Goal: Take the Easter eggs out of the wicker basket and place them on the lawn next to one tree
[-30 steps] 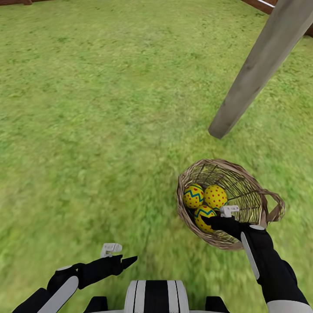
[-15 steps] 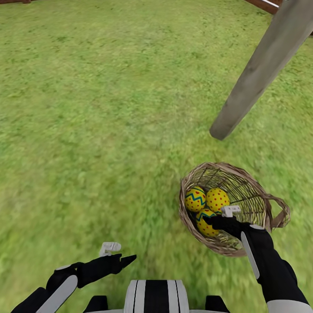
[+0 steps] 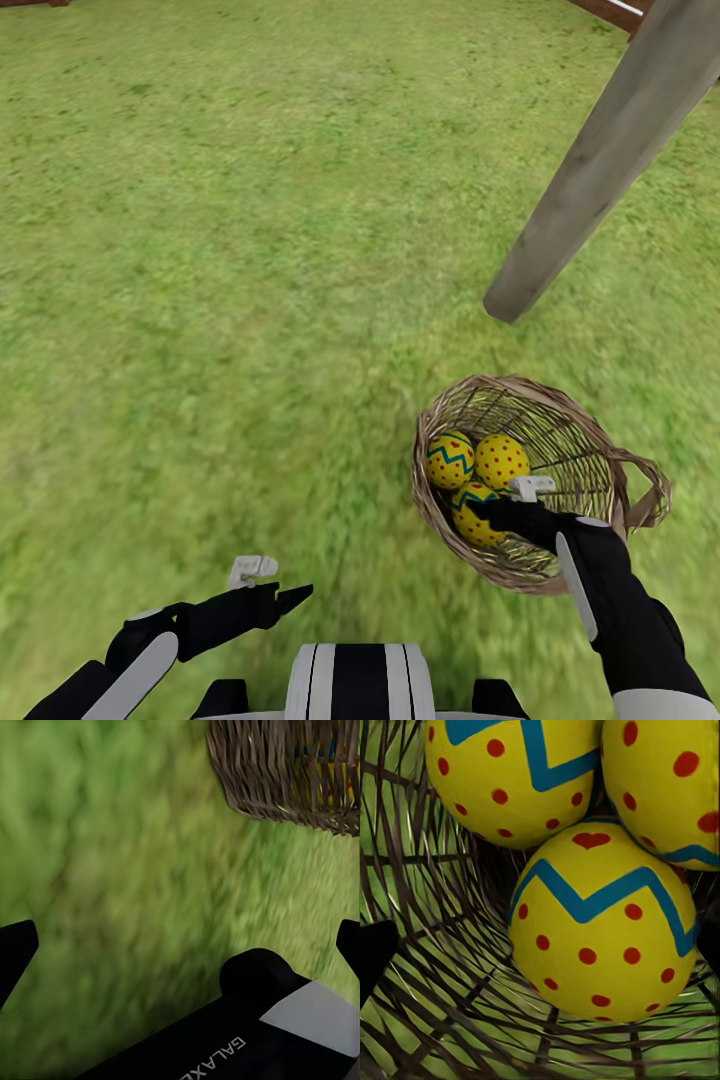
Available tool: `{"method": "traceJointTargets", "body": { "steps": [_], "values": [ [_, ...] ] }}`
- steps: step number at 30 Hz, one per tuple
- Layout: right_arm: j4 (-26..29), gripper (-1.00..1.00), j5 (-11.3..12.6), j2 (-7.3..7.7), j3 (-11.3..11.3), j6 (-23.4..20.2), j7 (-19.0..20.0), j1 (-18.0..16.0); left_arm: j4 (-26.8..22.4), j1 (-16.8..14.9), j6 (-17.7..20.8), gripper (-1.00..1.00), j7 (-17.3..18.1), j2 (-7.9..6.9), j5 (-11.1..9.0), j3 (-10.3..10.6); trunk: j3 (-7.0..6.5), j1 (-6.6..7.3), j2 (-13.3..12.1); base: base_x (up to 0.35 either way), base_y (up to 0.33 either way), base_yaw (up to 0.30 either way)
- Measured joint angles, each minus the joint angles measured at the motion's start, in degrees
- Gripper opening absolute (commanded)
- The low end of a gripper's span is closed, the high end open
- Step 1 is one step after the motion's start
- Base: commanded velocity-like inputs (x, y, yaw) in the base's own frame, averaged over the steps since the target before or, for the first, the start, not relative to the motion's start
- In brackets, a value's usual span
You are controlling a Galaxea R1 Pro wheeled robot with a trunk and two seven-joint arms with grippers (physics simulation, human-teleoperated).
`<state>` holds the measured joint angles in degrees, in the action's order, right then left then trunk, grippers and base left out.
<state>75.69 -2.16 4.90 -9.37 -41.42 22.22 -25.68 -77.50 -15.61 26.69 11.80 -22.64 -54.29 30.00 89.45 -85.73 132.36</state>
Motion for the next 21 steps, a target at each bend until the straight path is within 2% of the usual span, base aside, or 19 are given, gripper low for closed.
{"method": "traceJointTargets", "body": {
  "steps": [8, 16, 19, 21],
  "values": [
    [-0.31, 1.0, 0.26, -0.03, -3.09, -0.14, 0.01, -0.98, 0.07, 0.0, 0.01, 1.0, 0.06, 0.01, 0.0, 0.1, 0.21, 0.01, 0.0, 0.119, 0.0, 0.0],
    [-0.48, 1.0, 0.29, -0.05, -3.38, -0.08, 0.01, -1.01, 0.11, 0.0, 0.0, 1.0, -0.03, 0.05, 0.0, 0.0, 0.23, 0.0, 0.0, 0.018, 0.0, 0.0],
    [-0.21, 1.0, 0.61, 0.17, -3.12, -0.31, 0.37, -1.01, 0.18, 0.97, -0.93, 1.0, -0.09, -0.92, 0.12, -0.18, 0.23, 0.0, 0.0, 0.0, 0.0, 0.0],
    [-0.16, 1.0, 0.68, 0.09, -3.15, -0.25, 0.35, -1.01, 0.18, 1.61, -1.43, 1.0, -0.07, -0.53, 0.11, -0.3, 0.23, 0.0, 0.0, 0.0, 0.0, 0.0]
  ]
}}
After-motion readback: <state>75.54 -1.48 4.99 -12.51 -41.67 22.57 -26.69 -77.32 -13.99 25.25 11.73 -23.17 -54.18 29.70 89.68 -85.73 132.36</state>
